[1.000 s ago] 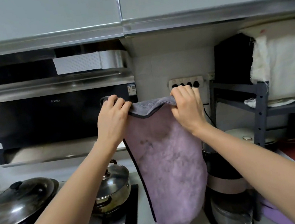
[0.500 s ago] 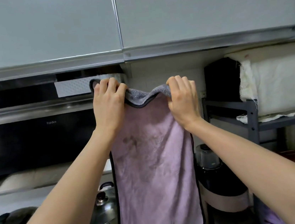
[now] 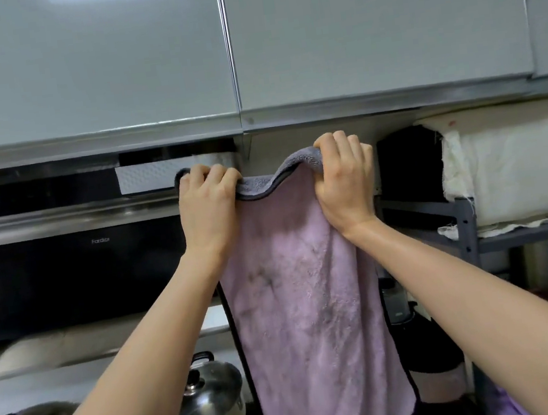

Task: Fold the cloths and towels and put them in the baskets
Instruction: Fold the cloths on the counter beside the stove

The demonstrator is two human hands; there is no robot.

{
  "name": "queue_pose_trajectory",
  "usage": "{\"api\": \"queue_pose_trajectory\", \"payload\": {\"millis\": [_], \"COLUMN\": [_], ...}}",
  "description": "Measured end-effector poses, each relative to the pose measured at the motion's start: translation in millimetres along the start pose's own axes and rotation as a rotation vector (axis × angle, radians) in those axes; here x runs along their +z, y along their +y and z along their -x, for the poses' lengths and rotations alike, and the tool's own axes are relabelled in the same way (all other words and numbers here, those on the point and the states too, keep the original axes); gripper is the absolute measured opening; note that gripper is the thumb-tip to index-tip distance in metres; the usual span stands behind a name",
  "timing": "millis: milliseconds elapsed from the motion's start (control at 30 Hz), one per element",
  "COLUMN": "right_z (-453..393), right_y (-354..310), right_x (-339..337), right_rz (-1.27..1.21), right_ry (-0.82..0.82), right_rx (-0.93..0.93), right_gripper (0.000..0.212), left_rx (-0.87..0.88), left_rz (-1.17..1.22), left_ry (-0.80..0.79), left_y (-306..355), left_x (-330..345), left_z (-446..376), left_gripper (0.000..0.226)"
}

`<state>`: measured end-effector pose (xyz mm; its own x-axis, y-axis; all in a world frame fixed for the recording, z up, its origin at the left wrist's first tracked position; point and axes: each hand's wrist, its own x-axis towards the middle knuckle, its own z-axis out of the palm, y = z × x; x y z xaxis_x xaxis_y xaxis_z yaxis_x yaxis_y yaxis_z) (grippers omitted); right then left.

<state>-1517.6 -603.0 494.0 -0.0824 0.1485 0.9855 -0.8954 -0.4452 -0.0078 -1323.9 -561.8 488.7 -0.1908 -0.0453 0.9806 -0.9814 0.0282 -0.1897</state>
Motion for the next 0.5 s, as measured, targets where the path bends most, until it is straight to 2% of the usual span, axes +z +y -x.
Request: {"api": "queue_pose_trajectory", "payload": {"millis": [100, 167, 233, 433, 500], "right_z": [32.6, 64.4, 97.2, 177.1, 198.8], "right_y": [11.3, 22.6, 35.0, 64.9, 76.9], "right_x": [4.7, 9.8, 13.2, 26.2, 35.0], "right_rz": [0.016, 0.018, -0.001, -0.074, -0.017], "right_ry": [-0.187, -0.338, -0.464, -0.93, -1.095], "right_rx": [-0.044, -0.059, -0.046, 0.09, 0.097], "right_gripper": [0.016, 0.019, 0.01, 0.003, 0.015], "left_rx": [0.017, -0.053, -0.133, -0.142, -0.146], "left_rz": [-0.003, 0.033, 0.087, 0.117, 0.121], "left_ry": [-0.175, -0.39, -0.546, -0.761, -0.848], "left_y": [4.2, 12.1, 20.0, 45.3, 51.8], "left_x": [8.9, 13.9, 24.7, 68.5, 84.3], "left_z": [26.0, 49.9, 77.2, 143.4, 163.9], "left_gripper": [0.02, 0.019, 0.017, 0.028, 0.028]}}
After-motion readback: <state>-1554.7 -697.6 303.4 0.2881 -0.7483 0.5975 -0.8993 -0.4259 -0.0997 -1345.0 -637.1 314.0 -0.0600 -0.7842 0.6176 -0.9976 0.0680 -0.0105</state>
